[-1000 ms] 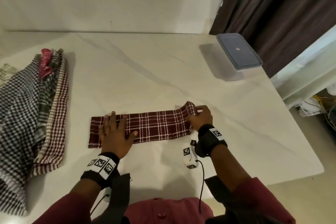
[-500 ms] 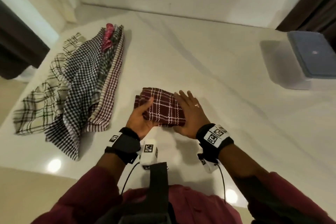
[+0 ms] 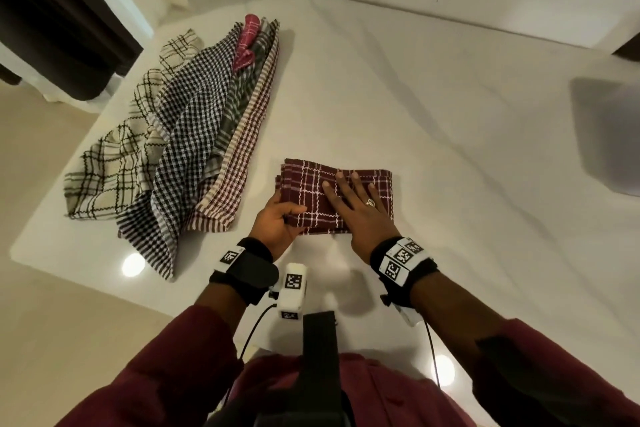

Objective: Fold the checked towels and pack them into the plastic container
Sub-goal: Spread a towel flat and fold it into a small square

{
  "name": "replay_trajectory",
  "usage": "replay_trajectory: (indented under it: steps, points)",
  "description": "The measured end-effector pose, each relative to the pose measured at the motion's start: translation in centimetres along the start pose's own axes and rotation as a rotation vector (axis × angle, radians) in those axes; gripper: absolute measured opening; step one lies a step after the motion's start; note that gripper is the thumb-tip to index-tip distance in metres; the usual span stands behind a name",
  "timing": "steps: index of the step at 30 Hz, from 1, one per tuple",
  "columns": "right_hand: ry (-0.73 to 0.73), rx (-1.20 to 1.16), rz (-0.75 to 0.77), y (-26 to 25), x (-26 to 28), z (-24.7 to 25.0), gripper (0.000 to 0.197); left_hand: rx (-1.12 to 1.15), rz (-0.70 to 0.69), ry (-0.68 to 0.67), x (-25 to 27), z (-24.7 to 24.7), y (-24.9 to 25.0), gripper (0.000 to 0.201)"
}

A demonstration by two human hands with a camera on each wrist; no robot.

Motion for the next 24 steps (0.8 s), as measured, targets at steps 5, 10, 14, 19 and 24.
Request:
replay_trajectory:
  steps: [5, 10, 14, 19, 24]
  points:
    - [-0.011, 0.053, -0.009, 0.0, -0.5, -0.9, 0.100, 0.005, -0.068, -0.002, 0.4, 1.2, -0.2, 0.066]
    - [-0.017, 0.055, -0.057, 0.8, -0.5, -1.2, 0.093, -0.005, -0.162, 0.051, 0.8, 2.3, -0.1, 0.083]
    - [-0.046, 0.089, -0.035, 0.8, -0.7, -1.5, 0.093, -0.103, -0.259, 0.035, 1.4, 2.9, 0.4, 0.094]
    - [-0.064, 0.073, -0.004, 0.9, -1.0, -1.5, 0.090, -0.674, -0.442, 0.053, 1.5, 3.5, 1.0, 0.079]
    - [-0.084, 0.053, 0.020, 1.4, -0.8, -1.8, 0.093, -1.387, -0.509, 0.187, 1.7, 2.2, -0.1, 0.063]
Point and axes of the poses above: each hand's wrist, its own x-axis away from the middle knuckle, its own z-axis out of the back of the hand, y = z × x, the point moved 4 cm from there along -x, towards the middle knuckle, and after that the axes turned 13 degrees about x, right-handed, at the moved point
